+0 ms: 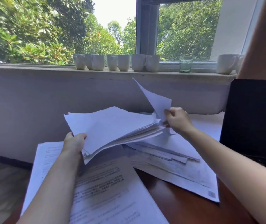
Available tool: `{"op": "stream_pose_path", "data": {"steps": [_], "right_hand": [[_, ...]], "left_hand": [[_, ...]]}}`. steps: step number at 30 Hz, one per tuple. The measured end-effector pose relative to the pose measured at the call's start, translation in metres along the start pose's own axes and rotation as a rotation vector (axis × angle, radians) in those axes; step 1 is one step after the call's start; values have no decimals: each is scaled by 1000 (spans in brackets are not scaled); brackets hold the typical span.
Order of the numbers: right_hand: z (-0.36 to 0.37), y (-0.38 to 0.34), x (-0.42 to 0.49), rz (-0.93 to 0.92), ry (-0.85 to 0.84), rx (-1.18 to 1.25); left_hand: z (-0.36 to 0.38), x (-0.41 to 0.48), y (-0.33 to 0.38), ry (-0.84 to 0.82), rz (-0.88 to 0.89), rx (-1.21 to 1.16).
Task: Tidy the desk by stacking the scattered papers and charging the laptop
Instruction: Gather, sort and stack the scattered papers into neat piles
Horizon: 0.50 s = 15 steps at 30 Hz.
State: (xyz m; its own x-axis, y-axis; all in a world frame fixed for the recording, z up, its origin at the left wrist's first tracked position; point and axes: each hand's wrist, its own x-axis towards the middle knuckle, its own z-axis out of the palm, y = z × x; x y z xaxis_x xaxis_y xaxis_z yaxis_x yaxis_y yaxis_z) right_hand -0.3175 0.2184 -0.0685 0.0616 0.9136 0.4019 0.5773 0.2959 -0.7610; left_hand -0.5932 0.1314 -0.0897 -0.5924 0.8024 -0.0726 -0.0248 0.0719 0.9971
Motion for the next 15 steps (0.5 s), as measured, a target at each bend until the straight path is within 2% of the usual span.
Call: {"op": "stream_pose_path", "data": {"steps": [3,6,9,11,14,15], "right_hand": [[-3,-8,-6,-115,-12,-84],[-1,-12,-20,-260,-142,-50],[4,-5,-35,-298,-287,-3],[3,-6,-47,-253,-364,7],[7,2,-58,-163,-487,61],[9,5,-60,-145,-507,75]], "left_hand": [[0,1,0,-57,24,96],[-1,-2,0,-148,40,234],[-1,-5,-2,-192,0,230],[-2,-5,-4,-190,-31,128],[-1,-4,-4,-355,-188,-151],[0,-4,-1,-376,-223,-181]]}}
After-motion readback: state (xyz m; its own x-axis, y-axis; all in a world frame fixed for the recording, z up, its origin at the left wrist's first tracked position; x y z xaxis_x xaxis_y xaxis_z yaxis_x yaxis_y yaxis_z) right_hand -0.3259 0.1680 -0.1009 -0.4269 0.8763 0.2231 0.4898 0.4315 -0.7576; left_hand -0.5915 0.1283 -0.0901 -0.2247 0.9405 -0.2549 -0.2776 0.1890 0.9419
